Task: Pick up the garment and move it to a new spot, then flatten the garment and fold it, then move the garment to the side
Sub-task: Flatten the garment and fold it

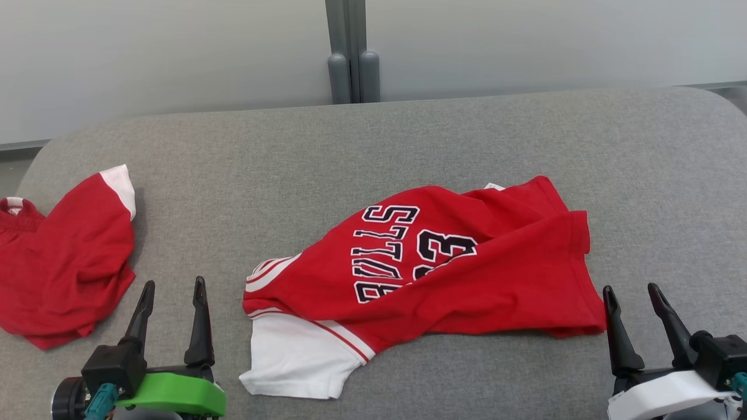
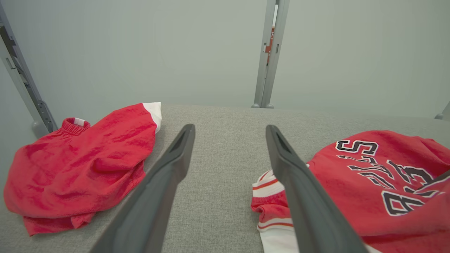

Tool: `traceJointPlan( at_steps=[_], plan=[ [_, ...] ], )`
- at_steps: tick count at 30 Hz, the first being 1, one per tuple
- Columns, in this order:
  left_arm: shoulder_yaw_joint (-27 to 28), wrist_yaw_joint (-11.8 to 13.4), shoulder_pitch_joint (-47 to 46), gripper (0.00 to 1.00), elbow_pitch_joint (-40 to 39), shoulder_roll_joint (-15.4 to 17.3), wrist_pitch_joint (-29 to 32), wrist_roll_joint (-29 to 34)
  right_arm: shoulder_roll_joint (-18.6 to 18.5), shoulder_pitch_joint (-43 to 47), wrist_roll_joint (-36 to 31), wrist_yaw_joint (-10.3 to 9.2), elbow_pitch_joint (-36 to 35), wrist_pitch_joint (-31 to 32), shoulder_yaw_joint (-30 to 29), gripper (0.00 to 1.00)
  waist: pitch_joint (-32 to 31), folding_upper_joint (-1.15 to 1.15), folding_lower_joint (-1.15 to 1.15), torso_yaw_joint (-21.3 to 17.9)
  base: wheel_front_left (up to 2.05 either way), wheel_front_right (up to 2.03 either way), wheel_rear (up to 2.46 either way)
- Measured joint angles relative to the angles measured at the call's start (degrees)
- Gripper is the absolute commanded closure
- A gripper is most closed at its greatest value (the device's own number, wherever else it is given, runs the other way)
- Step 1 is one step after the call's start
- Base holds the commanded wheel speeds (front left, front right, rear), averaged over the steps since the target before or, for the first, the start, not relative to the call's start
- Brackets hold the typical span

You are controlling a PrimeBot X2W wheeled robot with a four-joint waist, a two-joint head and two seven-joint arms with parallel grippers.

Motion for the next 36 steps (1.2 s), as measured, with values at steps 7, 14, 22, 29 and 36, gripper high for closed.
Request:
traceJointPlan(
  at_steps=[7,14,22,29,36],
  plan=[
    [0.3,-0.1,0.1,0.00,0.0,0.0,0.0,0.1,-0.3,1.2,-1.4,0.00,2.7,0.0,0.3,0.00,-0.2,0.00,0.00,-0.1,0.00,0.00,0.00],
    [-0.3,-0.1,0.1,0.00,0.0,0.0,0.0,0.0,-1.0,-0.3,-1.7,0.00,9.2,0.0,1.0,0.00,0.4,0.00,0.00,0.2,0.00,0.00,0.00],
    [-1.2,-0.1,-0.1,0.00,0.2,0.0,0.0,-0.1,-1.3,-5.3,-0.9,0.00,17.4,0.0,4.4,0.00,1.3,0.00,0.00,1.0,0.00,0.00,0.00],
    [-1.3,-0.1,-0.6,0.00,0.4,0.0,0.0,-0.1,-1.4,-9.7,1.1,0.00,24.6,0.0,7.3,1.00,2.0,0.00,0.00,1.6,0.00,0.00,0.00],
    [-1.4,-0.1,-0.7,0.00,0.4,0.0,0.0,-0.1,-1.9,-10.7,2.1,0.00,20.6,0.0,8.7,1.00,2.2,0.00,0.00,1.7,0.00,0.00,0.00]
  ],
)
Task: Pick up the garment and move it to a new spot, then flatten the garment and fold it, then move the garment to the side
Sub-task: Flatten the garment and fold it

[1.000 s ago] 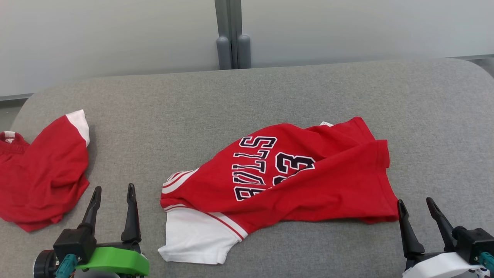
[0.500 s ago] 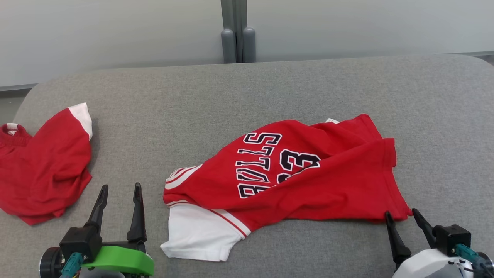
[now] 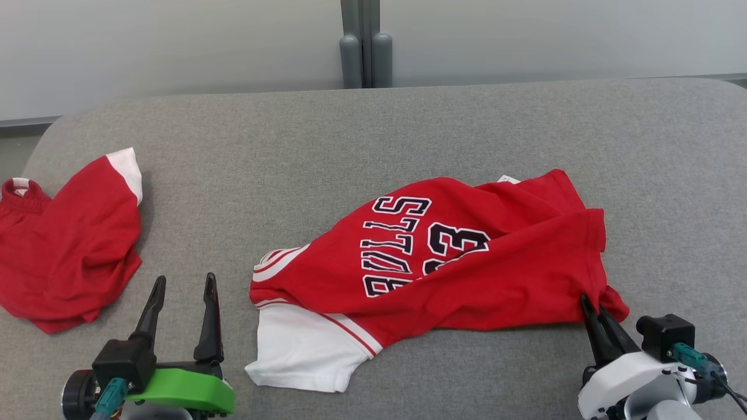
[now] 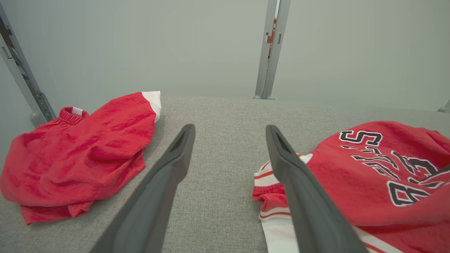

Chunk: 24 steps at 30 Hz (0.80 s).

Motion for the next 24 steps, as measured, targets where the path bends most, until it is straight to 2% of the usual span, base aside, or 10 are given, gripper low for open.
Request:
traceJointPlan(
  at_steps=[9,15,24],
  plan=[
    [-0.2,0.1,0.1,0.00,-0.1,0.0,0.0,-0.4,-2.2,8.5,0.4,0.00,-13.6,0.0,-0.7,1.00,0.3,0.00,0.00,-1.1,0.00,0.00,0.00],
    [-0.3,0.1,0.0,0.00,-0.3,0.0,0.0,-0.4,-3.0,12.9,1.9,0.00,-20.0,0.4,-1.3,1.00,0.8,0.00,0.00,-2.2,0.00,0.00,0.00],
    [-0.7,0.1,0.0,0.00,0.0,0.0,0.0,-0.4,-4.1,12.5,2.7,0.00,-22.1,3.6,-2.0,1.00,0.8,0.00,0.00,-2.6,0.00,0.00,0.00]
  ],
)
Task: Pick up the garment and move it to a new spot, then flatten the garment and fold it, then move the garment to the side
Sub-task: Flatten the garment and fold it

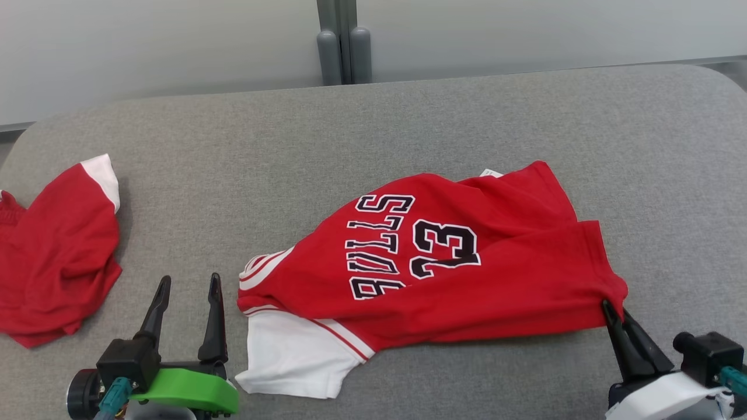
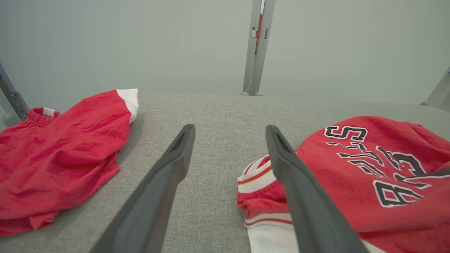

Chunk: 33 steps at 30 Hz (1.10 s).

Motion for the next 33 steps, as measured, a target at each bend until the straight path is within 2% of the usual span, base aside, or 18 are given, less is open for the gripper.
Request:
traceJointPlan(
  at_steps=[4,10,19,20,21,22,27,33],
  plan=[
    [-0.7,0.0,-0.5,0.00,0.3,0.0,0.0,0.0,-0.6,-4.5,-0.6,0.00,2.7,1.4,-0.6,1.00,-0.1,0.00,0.00,0.9,0.00,0.00,0.00],
    [-1.1,-0.1,-0.9,0.00,0.9,0.0,0.0,0.0,-1.4,-13.0,-1.6,0.00,10.5,2.8,0.0,1.00,0.3,0.00,0.00,2.8,0.00,0.00,0.00],
    [-1.6,-0.1,-1.8,0.00,1.2,0.0,0.0,-0.3,-0.8,-28.7,-0.6,0.00,28.3,2.4,2.7,1.00,2.0,0.00,0.00,4.9,0.00,0.00,0.00],
    [-1.8,-0.1,-1.9,0.00,1.2,0.0,0.0,-0.4,-0.7,-30.3,-0.4,0.00,30.8,2.4,3.1,0.71,2.2,0.00,0.00,5.0,0.00,0.00,0.00],
    [-1.9,-0.1,-2.0,0.00,1.2,0.0,0.0,-0.4,-0.6,-31.3,-0.4,0.00,32.7,2.3,3.5,0.19,2.3,0.00,0.00,5.1,0.00,0.00,0.00],
    [-2.1,-0.1,-2.1,0.00,1.3,0.0,0.0,-0.5,-0.5,-32.4,-0.4,0.00,34.8,1.9,3.9,0.00,2.5,0.00,0.00,5.3,0.00,0.00,0.00],
    [-2.6,0.0,-2.4,0.00,1.3,0.0,0.0,-0.5,-0.1,-35.7,0.6,0.00,40.1,-1.3,5.8,0.00,2.8,0.00,0.00,5.5,0.00,0.00,0.00],
    [-2.1,0.3,-2.3,0.00,1.4,0.0,0.0,-0.5,-0.7,-34.1,2.7,0.00,38.1,-3.3,7.7,0.00,2.2,0.00,0.00,4.4,0.00,0.00,0.00]
  ],
)
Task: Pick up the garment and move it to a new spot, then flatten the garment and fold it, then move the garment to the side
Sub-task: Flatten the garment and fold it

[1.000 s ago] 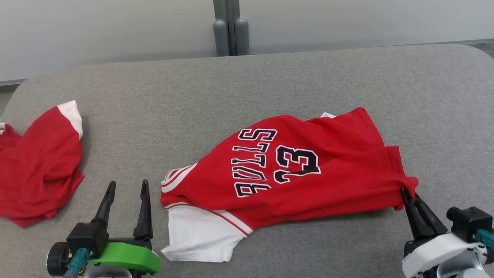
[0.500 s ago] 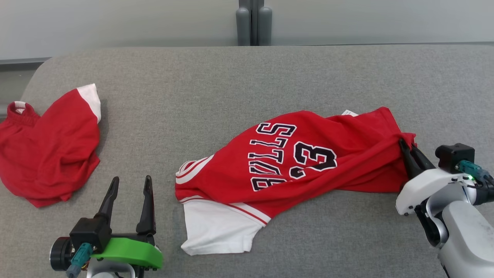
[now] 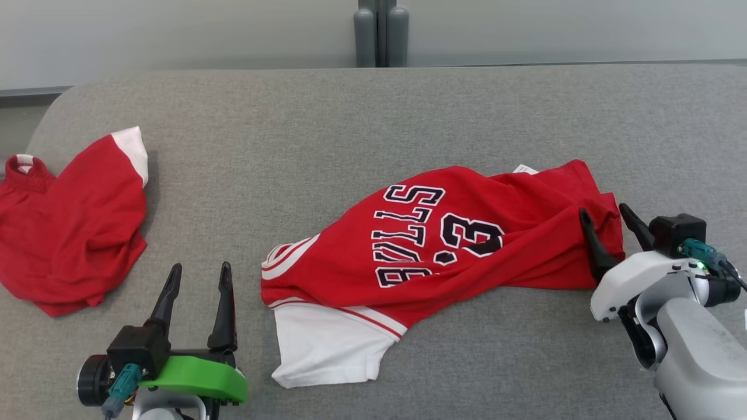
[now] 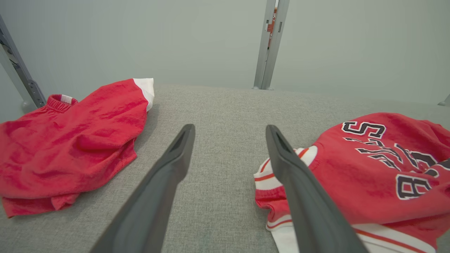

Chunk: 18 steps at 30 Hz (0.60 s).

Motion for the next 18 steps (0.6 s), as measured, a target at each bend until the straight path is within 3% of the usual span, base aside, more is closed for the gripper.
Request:
traceJointPlan(
  at_steps=[9,18],
  plan=[
    [0.6,0.0,0.1,0.00,-0.4,0.0,0.0,0.1,-1.3,9.8,-0.3,0.00,-12.0,-0.3,-2.4,0.00,-0.9,0.00,0.00,-2.1,0.00,0.00,0.00],
    [0.6,-0.1,0.1,0.00,-0.5,0.0,0.0,0.2,-3.3,12.4,-4.1,0.00,-12.7,-0.3,0.0,0.00,-0.6,0.00,0.00,-2.2,0.00,0.00,0.00]
  ],
)
